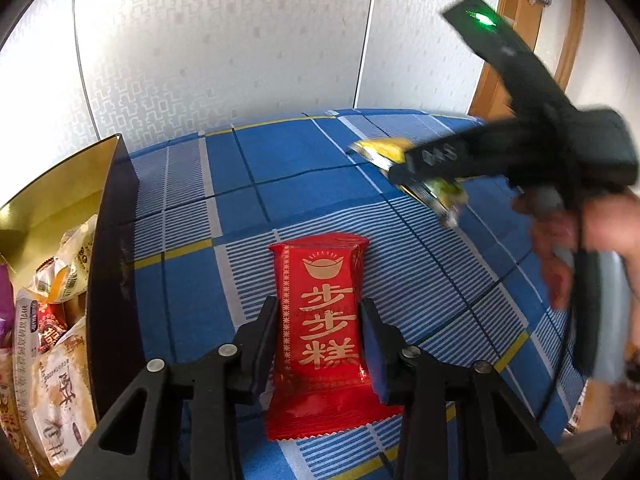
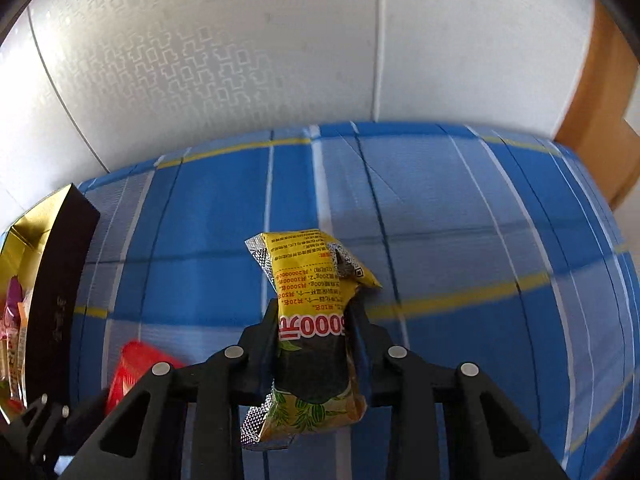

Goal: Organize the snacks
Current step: 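Carry the red cake bar to the tray with the left tool while the right holds the seaweed bag, then lower the red cake bar into the tray and open the left tool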

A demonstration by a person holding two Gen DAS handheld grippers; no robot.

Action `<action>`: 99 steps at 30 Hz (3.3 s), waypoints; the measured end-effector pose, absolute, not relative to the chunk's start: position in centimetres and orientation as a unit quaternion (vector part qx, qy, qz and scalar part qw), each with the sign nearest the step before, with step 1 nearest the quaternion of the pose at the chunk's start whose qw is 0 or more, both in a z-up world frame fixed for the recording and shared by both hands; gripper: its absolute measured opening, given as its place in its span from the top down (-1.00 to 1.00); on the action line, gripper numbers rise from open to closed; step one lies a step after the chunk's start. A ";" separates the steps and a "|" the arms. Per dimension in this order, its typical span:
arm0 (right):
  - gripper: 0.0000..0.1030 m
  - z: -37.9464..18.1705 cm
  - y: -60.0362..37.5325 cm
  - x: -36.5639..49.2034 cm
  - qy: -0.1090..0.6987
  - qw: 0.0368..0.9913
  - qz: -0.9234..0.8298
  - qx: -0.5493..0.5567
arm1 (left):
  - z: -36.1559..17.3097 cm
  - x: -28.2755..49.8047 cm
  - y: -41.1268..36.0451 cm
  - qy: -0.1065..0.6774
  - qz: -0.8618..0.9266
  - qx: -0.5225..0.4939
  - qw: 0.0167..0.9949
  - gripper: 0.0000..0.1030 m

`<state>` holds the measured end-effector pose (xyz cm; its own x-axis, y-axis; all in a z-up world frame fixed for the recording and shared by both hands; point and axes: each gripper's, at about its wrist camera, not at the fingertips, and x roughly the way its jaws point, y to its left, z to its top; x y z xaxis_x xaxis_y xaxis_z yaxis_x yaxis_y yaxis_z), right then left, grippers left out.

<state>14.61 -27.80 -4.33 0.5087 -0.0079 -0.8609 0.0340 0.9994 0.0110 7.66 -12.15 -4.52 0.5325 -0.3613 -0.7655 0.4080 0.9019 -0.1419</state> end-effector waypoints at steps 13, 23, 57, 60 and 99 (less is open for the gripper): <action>0.36 -4.9 -27.0 10.1 0.497 0.868 -0.026 0.009 | -4.6 7.0 -12.2 0.423 -0.233 0.026 0.875 0.25; 0.38 -4.9 -27.1 10.2 0.492 0.870 -0.027 0.017 | -2.4 6.1 -11.0 0.401 -0.243 0.010 0.883 0.25; 0.41 -3.9 -24.2 10.8 0.477 0.878 -0.010 0.025 | 2.2 7.1 9.2 0.367 -0.081 -0.074 0.924 0.25; 0.41 -3.7 -23.5 10.9 0.475 0.880 -0.003 0.027 | 1.9 7.0 11.1 0.372 -0.060 -0.076 0.923 0.25; 0.41 -1.1 -16.8 11.0 0.447 0.890 0.082 0.043 | -2.0 11.2 19.5 0.430 0.089 -0.092 0.894 0.09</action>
